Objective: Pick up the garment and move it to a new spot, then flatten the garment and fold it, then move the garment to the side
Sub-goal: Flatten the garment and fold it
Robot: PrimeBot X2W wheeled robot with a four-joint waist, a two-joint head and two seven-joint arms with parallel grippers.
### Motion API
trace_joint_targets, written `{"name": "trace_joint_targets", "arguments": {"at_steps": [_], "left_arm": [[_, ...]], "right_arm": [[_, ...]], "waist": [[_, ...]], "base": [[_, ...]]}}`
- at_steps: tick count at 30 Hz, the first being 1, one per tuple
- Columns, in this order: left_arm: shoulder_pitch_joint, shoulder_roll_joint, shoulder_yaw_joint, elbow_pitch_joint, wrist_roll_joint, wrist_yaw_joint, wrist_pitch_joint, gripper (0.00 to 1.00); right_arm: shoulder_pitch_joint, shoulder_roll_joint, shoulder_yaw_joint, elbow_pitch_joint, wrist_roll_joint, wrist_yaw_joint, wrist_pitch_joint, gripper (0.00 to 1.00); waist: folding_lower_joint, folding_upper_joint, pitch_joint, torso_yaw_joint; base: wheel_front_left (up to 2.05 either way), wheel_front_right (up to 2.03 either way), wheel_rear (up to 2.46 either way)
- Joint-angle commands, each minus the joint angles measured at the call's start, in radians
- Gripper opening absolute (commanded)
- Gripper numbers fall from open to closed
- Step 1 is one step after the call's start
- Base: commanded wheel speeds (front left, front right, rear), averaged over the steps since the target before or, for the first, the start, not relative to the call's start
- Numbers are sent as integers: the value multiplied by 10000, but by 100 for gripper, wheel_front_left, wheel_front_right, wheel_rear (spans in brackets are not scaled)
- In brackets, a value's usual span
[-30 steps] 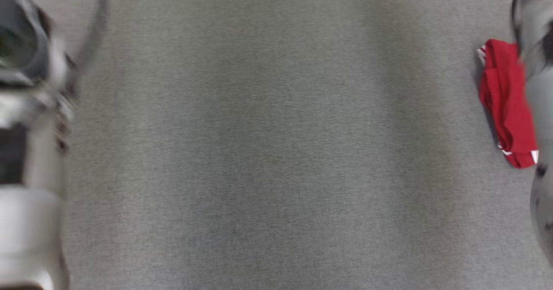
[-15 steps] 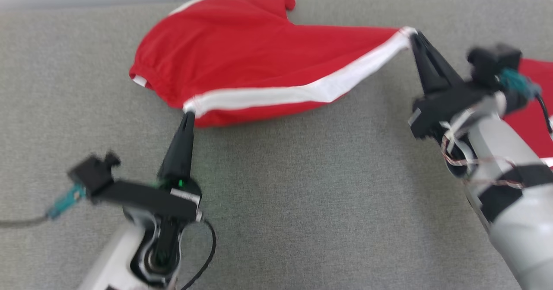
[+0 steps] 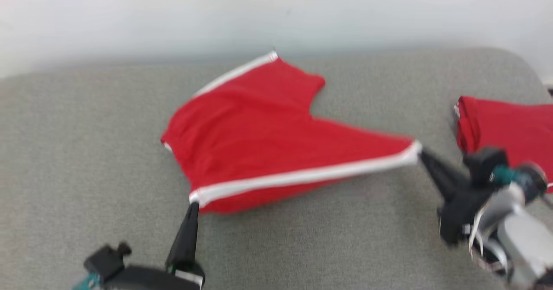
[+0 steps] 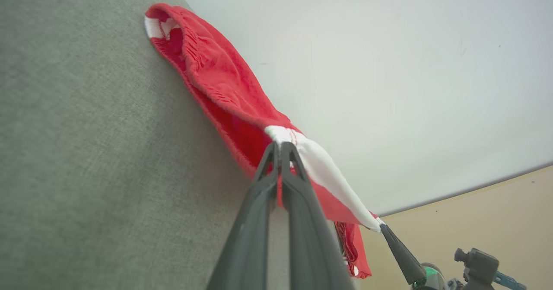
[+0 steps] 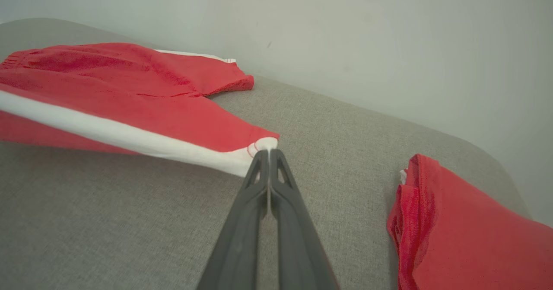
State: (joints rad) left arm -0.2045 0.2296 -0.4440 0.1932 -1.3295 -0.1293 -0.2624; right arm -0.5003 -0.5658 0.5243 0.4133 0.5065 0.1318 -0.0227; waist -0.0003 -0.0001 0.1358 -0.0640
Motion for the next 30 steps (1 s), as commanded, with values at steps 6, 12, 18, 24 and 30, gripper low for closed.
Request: {"name": "trace_joint_targets", "arguments": {"at_steps": [6,12,18,24,30], "left_arm": [[1542,355,-64,-378,640,-15,-31,0],[2874,608,-372,-545,1444,-15,-30,0],[3723,360,-123,-361,2196,-12,-32,0],[3490,118,191,-745,2485,-5,-32,0],[2194,98,103,-377,2637,-5,101,0]], "right_arm": [[2245,-841,-250,-2347,-97,-25,1838,0],[4571,-1113,-1313,-4493,199,-25,3685,0],[6878,-758,-2756,-6427,192,-25,5353,0],[6059,-908,-2696,-6916,-122,-25,5654,0],[3038,-967,-1602,-4878,-29,-25,5325,0]], "waist": [[3,1,-1051,154],[3,1,-1273,300],[3,1,-1308,557],[3,1,-1283,686],[3,1,-1164,1126]], "base": [[0,0,0],[0,0,0],[0,0,0],[0,0,0],[0,0,0]]}}
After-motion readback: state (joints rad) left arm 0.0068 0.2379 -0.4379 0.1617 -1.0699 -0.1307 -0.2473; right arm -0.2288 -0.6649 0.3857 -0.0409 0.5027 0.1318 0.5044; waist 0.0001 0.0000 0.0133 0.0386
